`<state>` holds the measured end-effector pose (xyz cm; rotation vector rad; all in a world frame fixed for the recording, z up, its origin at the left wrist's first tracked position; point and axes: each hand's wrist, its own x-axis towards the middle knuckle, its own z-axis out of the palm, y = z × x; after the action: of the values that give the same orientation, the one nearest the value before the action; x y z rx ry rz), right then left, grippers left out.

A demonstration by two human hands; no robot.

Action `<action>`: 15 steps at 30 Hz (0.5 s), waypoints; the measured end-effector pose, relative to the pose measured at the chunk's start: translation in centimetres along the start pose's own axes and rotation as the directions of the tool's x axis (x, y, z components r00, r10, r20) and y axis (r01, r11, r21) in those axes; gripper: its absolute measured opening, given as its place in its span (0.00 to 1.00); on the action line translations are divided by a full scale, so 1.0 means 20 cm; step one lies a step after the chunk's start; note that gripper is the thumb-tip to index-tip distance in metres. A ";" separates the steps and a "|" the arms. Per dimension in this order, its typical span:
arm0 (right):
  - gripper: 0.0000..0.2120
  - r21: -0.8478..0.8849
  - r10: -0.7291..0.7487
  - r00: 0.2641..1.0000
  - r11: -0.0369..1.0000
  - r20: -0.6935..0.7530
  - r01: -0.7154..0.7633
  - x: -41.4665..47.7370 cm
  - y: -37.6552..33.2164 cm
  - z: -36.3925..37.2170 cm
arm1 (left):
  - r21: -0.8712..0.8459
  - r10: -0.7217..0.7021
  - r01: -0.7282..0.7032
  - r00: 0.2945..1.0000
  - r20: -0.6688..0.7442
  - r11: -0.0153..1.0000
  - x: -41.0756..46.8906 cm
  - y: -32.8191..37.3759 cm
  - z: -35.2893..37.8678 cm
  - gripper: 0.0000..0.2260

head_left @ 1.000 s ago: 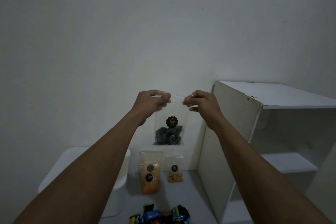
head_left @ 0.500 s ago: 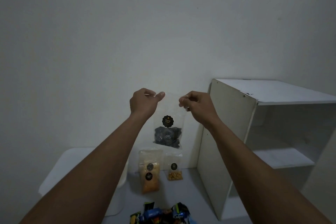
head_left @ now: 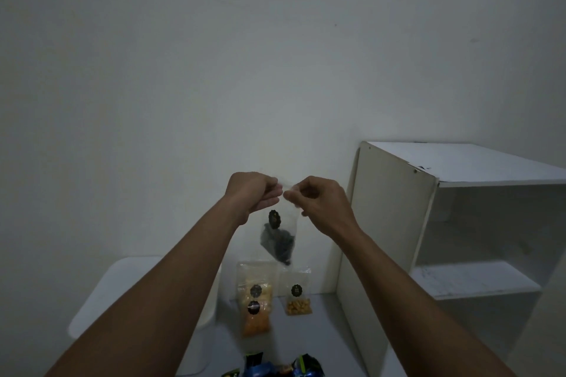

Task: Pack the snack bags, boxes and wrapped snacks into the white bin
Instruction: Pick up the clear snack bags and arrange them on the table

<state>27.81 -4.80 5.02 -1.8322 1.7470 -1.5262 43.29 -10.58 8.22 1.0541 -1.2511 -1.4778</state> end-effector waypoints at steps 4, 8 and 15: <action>0.17 0.081 0.124 0.981 0.987 0.151 -0.138 0.00 -0.01 -0.02 | 0.142 0.043 -0.061 0.991 0.126 0.988 -0.01 -0.05 -0.02 0.06; 0.09 0.129 0.178 0.950 0.968 0.258 -0.216 0.01 0.03 -0.03 | 0.213 0.000 -0.047 0.976 0.216 0.976 0.00 -0.09 -0.03 0.06; 0.07 0.240 0.203 0.907 0.922 0.368 -0.304 -0.03 0.05 0.01 | 0.186 -0.160 0.102 0.930 0.331 0.977 0.04 -0.19 -0.11 0.03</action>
<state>27.45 -4.77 3.95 -1.5363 1.4457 -1.2071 44.76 -11.61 4.05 1.0312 -1.5985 -1.7403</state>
